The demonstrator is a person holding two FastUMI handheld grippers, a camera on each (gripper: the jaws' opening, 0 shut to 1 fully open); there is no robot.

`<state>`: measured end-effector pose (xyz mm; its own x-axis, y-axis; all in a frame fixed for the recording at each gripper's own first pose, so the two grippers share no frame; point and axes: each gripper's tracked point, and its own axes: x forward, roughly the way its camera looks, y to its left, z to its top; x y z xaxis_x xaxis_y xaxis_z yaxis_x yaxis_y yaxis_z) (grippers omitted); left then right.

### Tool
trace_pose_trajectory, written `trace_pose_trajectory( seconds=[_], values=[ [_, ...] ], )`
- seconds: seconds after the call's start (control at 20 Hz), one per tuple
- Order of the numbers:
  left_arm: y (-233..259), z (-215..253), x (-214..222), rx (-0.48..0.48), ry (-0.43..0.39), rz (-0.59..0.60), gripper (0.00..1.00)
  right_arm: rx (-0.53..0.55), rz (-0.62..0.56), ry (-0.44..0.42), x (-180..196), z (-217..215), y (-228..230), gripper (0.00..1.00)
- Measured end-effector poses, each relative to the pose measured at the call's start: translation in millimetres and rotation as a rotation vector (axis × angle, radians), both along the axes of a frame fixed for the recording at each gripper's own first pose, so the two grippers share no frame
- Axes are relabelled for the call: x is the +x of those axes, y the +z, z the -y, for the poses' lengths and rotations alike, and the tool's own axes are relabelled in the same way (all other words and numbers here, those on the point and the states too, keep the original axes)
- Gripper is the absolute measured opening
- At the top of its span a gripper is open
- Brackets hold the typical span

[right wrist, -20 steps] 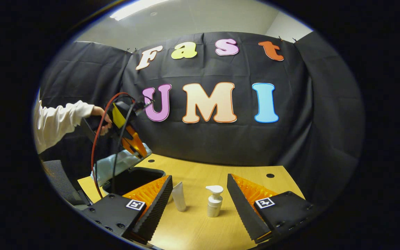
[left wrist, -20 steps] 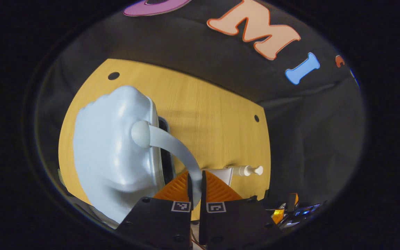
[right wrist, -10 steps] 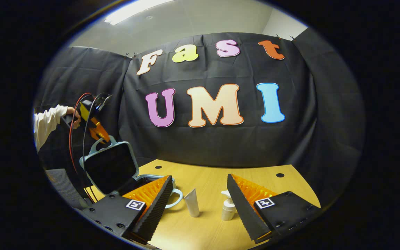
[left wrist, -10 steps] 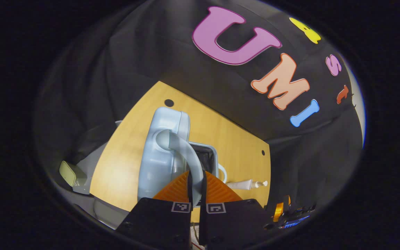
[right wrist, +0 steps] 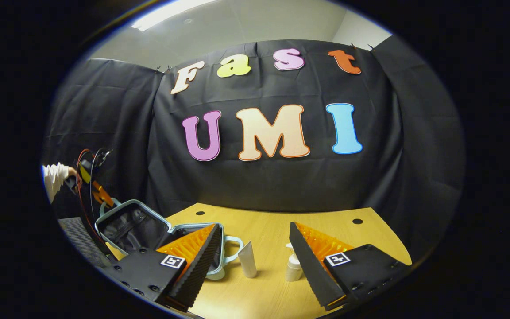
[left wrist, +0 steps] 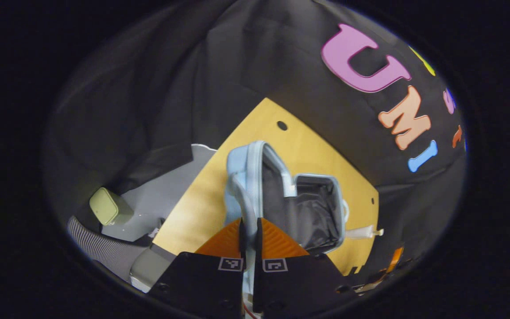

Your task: First open the suitcase, pack the skin care products into it, and then close the suitcase.

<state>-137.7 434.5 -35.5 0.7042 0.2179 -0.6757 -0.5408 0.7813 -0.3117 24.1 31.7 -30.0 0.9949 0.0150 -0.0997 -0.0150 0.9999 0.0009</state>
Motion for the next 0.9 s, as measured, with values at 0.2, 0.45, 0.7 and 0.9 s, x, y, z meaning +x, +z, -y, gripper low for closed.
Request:
trace_pose_trajectory(
  seconds=[0.2, 0.45, 0.7, 0.9],
  values=[
    [-59.3, -31.6, -15.9, -0.102, 0.127, 0.058, 0.01, 0.019, 0.013, -0.037, 1.0, 12.3, 7.4, 0.98],
    [-102.6, -49.1, -20.7, -0.156, 0.146, 0.108, 0.01, 0.076, -0.009, -0.066, 1.7, 22.5, -1.0, 0.98],
    [-105.7, -67.8, -33.2, -0.08, 0.207, 0.061, 0.1, 0.088, -0.004, -0.098, 3.2, 37.0, 0.1, 0.96],
    [-68.6, -67.3, -46.0, 0.182, 0.249, 0.011, 0.78, 0.102, -0.017, -0.123, 6.8, 54.1, -9.1, 0.98]
  ],
)
